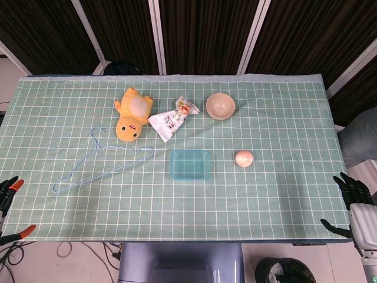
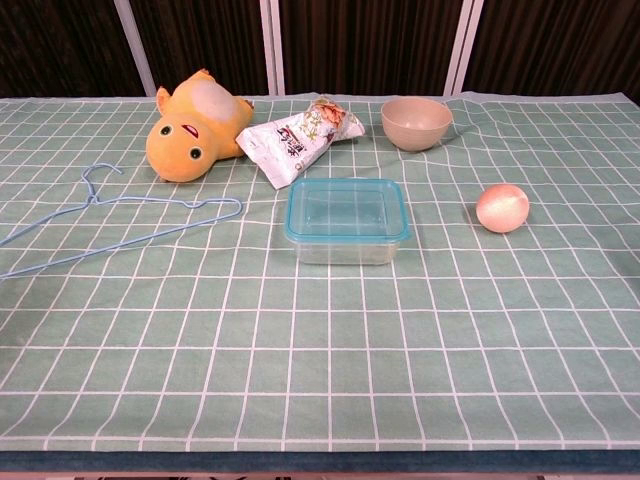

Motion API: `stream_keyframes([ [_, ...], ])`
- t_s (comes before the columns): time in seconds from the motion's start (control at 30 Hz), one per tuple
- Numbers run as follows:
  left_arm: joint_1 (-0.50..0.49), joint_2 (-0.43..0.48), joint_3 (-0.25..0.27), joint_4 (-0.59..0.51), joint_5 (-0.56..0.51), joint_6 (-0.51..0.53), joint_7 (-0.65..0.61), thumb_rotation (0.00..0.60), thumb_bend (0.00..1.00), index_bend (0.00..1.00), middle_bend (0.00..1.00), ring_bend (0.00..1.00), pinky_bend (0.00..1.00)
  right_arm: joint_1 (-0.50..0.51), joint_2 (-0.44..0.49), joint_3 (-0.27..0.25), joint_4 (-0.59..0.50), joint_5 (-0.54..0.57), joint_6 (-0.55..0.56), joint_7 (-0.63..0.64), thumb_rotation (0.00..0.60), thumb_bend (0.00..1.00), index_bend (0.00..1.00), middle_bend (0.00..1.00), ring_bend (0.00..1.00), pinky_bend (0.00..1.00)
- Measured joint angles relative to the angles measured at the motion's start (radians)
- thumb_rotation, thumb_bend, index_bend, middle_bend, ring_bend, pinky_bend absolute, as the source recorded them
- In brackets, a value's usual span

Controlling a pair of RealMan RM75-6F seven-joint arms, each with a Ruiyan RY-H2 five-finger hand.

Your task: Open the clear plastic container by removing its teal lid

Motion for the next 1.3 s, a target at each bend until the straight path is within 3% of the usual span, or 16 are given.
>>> stream_keyframes([
  [0.5, -0.01, 0.005, 0.002, -0.028, -0.008, -0.028, 0.009, 0.6, 0.0, 0.0, 0.0, 0.0, 0.0, 0.002, -0.005, 0.0, -0.007, 0.013, -0.014, -0.008, 0.6, 0.22, 0.0, 0.0, 0.0, 0.0],
  [0.8, -0.096, 0.031, -0.046, -0.225, -0.05, -0.143, 0.147, 0.6, 0.0, 0.0, 0.0, 0.0, 0.0, 0.019, -0.043, 0.016, 0.013, 0.066, -0.055, -0.032, 0.6, 0.22, 0.0, 0.0, 0.0, 0.0],
  [1.07, -0.273, -0.016, -0.162, -0.436, -0.279, -0.34, 0.441, 0.6, 0.0, 0.0, 0.0, 0.0, 0.0, 0.023, -0.045, 0.026, 0.007, 0.095, -0.069, -0.026, 0.6, 0.22, 0.0, 0.0, 0.0, 0.0],
  [1.3, -0.446, -0.199, -0.241, -0.493, -0.549, -0.414, 0.752, 0.6, 0.0, 0.0, 0.0, 0.0, 0.0, 0.027, -0.048, 0.03, 0.008, 0.096, -0.075, -0.02, 0.6, 0.22, 0.0, 0.0, 0.0, 0.0],
])
